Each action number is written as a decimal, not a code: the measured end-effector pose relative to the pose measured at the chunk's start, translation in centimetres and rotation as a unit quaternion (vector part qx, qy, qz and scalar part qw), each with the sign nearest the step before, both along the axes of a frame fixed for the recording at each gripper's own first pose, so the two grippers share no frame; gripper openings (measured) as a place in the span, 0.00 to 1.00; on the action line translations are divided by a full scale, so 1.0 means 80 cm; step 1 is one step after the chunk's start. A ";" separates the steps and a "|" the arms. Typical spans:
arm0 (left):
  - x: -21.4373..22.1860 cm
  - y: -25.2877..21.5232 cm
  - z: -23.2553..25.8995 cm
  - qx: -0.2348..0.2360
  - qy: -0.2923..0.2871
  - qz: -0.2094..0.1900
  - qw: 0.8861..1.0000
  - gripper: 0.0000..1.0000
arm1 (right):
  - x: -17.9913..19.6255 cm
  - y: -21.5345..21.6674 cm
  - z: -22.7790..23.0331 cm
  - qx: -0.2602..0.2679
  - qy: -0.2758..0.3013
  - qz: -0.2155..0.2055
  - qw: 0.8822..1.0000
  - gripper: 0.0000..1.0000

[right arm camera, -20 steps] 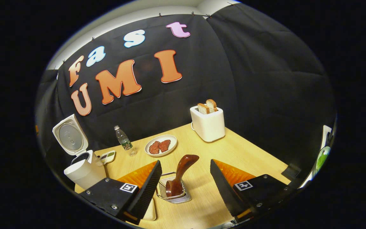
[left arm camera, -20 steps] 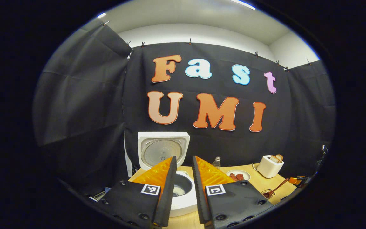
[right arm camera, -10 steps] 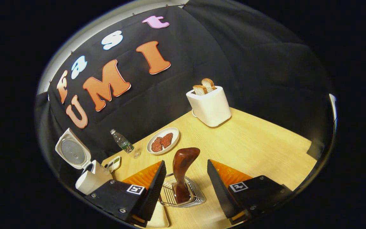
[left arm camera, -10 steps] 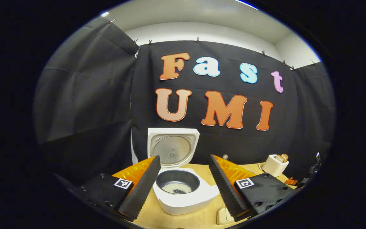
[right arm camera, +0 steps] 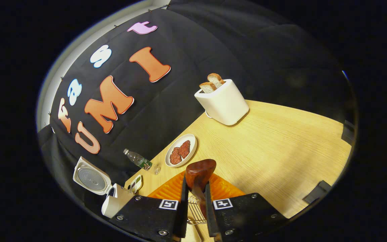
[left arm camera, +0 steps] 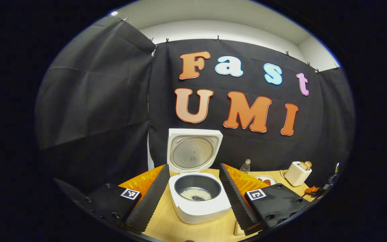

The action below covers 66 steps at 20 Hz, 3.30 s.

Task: Close the left gripper, press the button to open the rice cooker; take a wooden spoon from the chopstick holder with the right hand, scoop a spoonful of rice and pour it into the rice cooker, then put the wooden spoon back into the chopstick holder.

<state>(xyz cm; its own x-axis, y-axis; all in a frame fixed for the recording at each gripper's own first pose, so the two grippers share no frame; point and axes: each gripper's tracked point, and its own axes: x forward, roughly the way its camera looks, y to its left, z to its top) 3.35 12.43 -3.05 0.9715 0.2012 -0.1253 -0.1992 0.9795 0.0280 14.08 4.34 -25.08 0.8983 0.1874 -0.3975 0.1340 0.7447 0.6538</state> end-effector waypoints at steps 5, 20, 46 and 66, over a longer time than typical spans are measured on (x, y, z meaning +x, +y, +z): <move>-0.006 0.009 0.004 0.001 -0.001 0.006 1.000 0.99 | 0.001 -0.001 0.028 -0.006 -0.007 -0.018 1.000 0.10; -0.041 0.009 0.038 0.016 -0.037 -0.003 0.999 0.98 | -0.098 0.147 0.168 -0.127 -0.116 0.092 0.981 0.09; -0.058 0.046 0.003 0.004 0.001 0.021 1.000 0.99 | -0.117 0.244 0.031 -0.085 -0.043 0.079 0.992 0.09; -0.047 0.032 0.021 0.019 -0.014 0.013 1.000 0.99 | -0.107 0.181 0.040 0.277 0.084 -0.009 0.957 0.09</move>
